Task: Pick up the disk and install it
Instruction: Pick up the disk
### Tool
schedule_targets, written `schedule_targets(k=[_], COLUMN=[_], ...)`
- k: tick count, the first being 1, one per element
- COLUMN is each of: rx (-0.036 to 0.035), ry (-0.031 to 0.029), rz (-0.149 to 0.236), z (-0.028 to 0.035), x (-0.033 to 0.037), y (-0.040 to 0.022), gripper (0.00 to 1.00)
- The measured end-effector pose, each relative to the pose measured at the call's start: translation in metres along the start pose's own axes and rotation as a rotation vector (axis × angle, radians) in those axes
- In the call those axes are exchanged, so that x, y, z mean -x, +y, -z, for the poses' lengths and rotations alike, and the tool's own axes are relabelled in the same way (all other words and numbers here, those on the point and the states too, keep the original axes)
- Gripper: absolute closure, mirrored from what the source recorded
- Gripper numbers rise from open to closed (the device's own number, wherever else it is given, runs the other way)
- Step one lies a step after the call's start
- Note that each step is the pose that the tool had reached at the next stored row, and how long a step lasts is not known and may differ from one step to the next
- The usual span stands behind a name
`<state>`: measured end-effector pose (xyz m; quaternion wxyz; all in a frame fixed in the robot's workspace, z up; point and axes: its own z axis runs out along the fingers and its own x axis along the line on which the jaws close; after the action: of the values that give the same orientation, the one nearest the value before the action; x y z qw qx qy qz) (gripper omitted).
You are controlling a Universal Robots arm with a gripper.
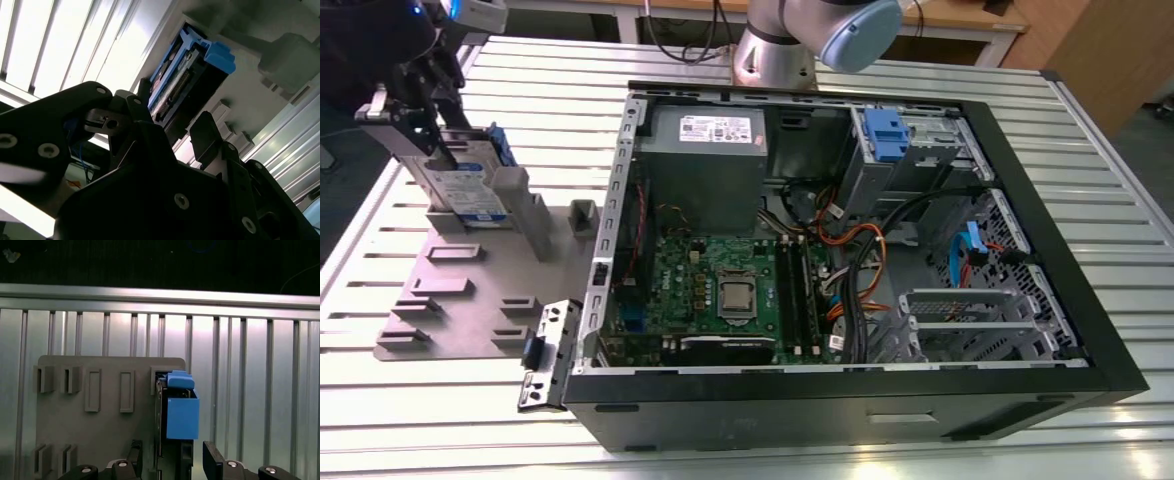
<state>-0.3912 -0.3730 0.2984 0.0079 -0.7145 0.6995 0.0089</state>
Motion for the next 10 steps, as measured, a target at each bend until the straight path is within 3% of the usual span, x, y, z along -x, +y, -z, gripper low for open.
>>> schedule_targets(k=[10], rx=[-0.0003], ry=[-0.0016], rz=[0.0], z=[0.0034], x=[0.0001], y=[-0.0001], gripper=[0.41])
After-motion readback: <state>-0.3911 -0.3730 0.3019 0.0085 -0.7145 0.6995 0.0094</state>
